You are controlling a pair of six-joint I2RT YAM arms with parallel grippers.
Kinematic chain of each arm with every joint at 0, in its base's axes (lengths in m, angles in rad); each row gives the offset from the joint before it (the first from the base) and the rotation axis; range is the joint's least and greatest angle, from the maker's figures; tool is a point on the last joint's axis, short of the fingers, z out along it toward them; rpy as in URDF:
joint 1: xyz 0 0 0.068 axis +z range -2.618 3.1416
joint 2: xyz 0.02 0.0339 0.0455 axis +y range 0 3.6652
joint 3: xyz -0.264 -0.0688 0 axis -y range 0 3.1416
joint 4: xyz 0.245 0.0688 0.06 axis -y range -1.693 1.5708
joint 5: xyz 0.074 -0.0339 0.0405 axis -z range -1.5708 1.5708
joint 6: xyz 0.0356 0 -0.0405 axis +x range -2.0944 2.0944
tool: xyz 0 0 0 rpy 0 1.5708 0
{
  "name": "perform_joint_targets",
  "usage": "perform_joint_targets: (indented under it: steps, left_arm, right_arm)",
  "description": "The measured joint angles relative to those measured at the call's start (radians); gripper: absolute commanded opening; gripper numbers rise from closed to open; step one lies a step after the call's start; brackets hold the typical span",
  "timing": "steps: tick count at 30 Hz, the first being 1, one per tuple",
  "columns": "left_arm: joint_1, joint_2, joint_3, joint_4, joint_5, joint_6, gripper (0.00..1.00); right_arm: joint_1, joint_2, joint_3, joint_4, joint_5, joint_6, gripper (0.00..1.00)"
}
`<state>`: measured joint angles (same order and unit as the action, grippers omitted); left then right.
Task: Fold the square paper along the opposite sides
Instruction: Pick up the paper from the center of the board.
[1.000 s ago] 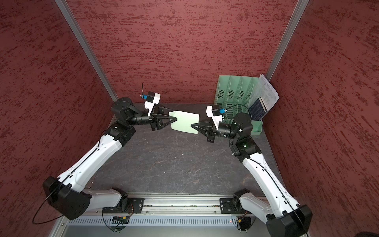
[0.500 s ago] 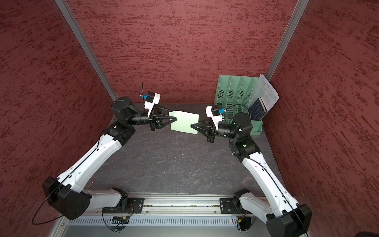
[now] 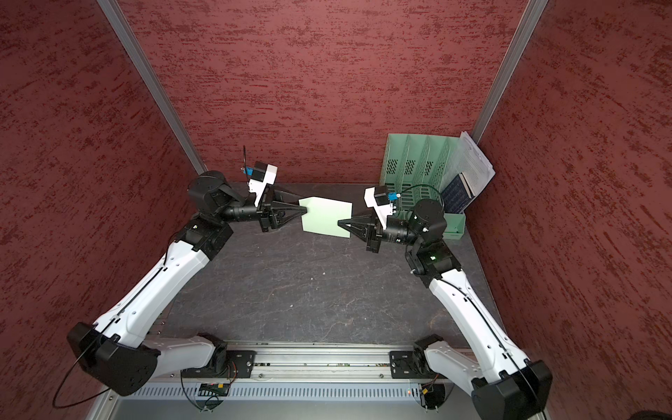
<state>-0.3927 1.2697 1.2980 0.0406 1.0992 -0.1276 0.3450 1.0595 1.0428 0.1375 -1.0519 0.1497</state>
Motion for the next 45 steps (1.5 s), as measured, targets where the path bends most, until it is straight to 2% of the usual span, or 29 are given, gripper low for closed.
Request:
perform_joint_targets:
  steps: [29, 41, 43, 44, 45]
  left_arm:
    - [-0.011, 0.040, 0.000, 0.047, 0.026, -0.037, 0.41]
    - [-0.012, 0.040, 0.000, 0.050, 0.026, -0.042, 0.20]
    - [-0.013, 0.040, 0.000, 0.051, 0.026, -0.041, 0.11]
    - [-0.014, 0.040, 0.000, 0.051, 0.027, -0.044, 0.02]
    - [-0.015, 0.040, 0.000, 0.053, 0.027, -0.047, 0.00]
  right_arm:
    - [0.000, 0.000, 0.000, 0.000, -0.004, 0.000, 0.00]
    - [0.000, 0.000, 0.000, 0.000, -0.011, 0.000, 0.00]
    - [0.000, 0.000, 0.000, 0.000, -0.011, 0.000, 0.00]
    - [0.000, 0.000, 0.000, 0.000, -0.011, 0.000, 0.00]
    - [0.000, 0.000, 0.000, 0.000, -0.011, 0.000, 0.00]
